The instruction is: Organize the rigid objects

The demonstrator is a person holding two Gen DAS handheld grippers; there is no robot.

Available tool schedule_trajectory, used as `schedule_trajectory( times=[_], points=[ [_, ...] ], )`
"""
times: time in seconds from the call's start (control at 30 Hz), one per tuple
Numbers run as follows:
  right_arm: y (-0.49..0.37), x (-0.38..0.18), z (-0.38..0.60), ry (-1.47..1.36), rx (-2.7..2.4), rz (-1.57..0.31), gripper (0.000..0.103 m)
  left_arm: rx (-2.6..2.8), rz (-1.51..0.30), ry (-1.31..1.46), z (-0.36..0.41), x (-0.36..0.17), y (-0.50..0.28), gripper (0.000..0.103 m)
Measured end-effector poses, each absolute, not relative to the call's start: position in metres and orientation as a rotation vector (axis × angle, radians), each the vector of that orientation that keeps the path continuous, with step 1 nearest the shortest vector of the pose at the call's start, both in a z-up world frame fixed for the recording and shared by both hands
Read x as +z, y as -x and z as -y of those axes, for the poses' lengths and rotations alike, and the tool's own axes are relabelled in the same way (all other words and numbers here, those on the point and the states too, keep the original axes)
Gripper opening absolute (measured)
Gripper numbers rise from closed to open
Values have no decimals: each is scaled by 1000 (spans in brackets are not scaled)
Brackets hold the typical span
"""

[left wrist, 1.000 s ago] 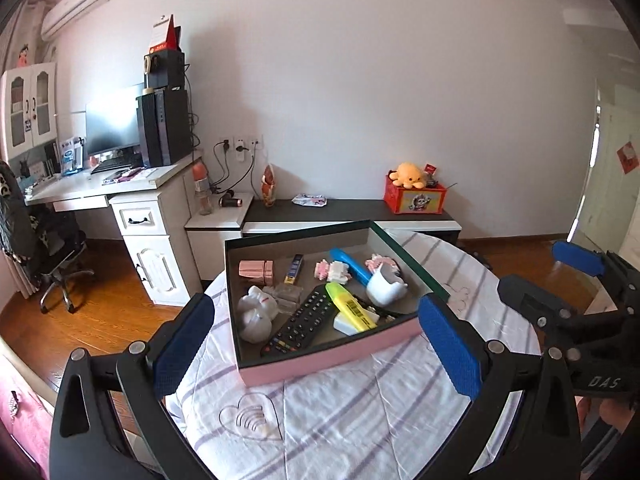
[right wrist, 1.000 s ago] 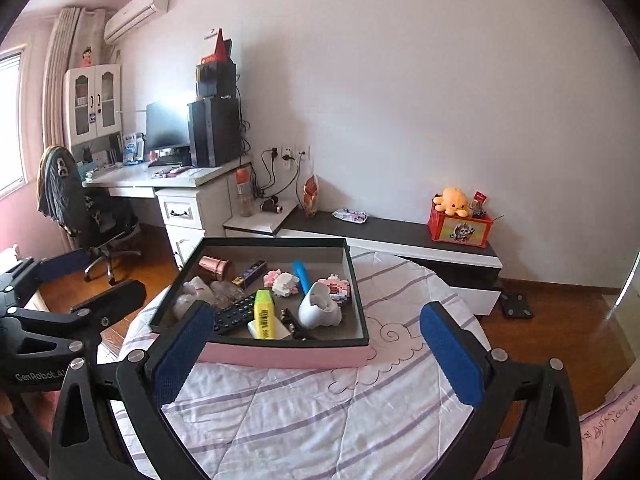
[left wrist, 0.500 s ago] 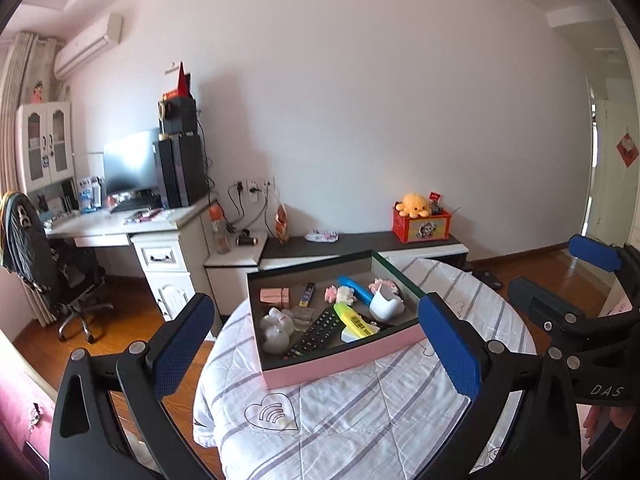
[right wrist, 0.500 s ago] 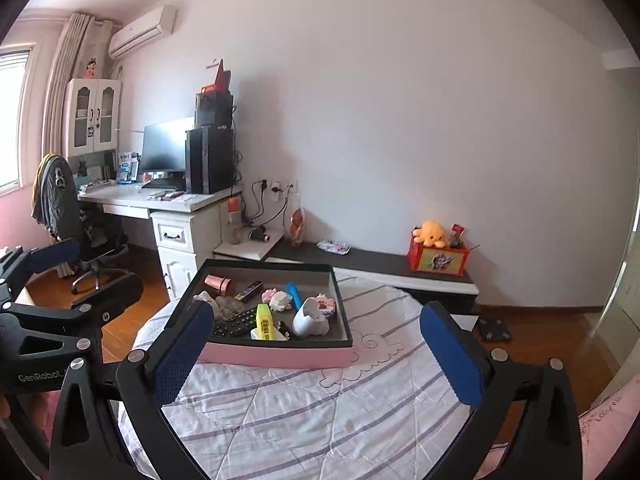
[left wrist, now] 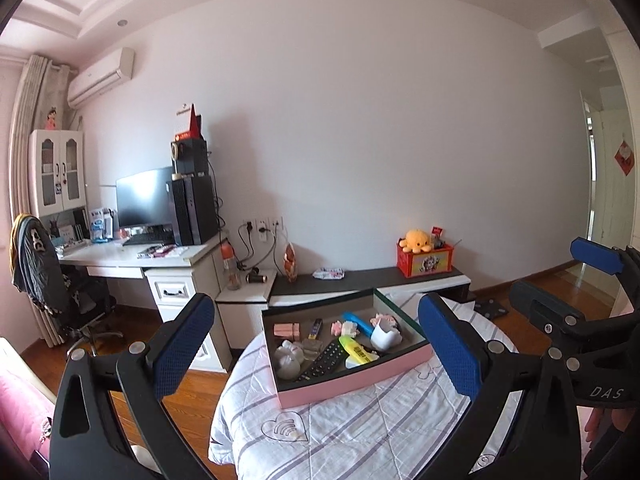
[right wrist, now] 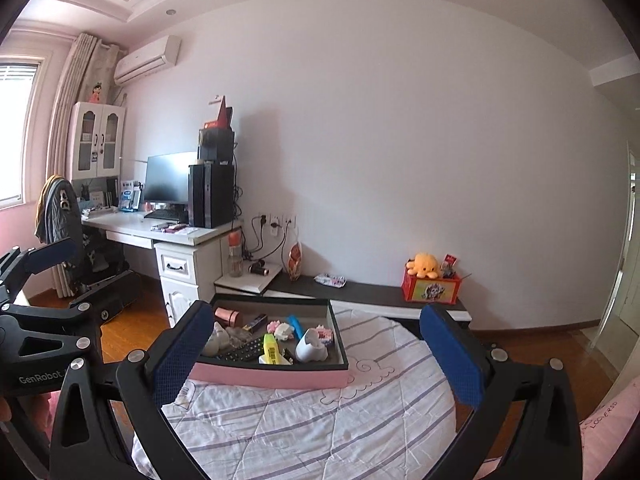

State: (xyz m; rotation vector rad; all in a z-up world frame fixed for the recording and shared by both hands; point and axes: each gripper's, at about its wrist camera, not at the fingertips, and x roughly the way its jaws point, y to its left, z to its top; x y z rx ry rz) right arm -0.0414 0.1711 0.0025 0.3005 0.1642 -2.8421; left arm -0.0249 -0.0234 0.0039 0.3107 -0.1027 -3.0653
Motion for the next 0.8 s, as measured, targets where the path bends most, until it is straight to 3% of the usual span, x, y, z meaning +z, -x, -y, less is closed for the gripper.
schedule_trajectory(
  times=[0.8],
  points=[
    [-6, 22, -167, -99, -2884, -186, 103, -3079, 62, -122, 26, 20, -19, 103]
  ],
)
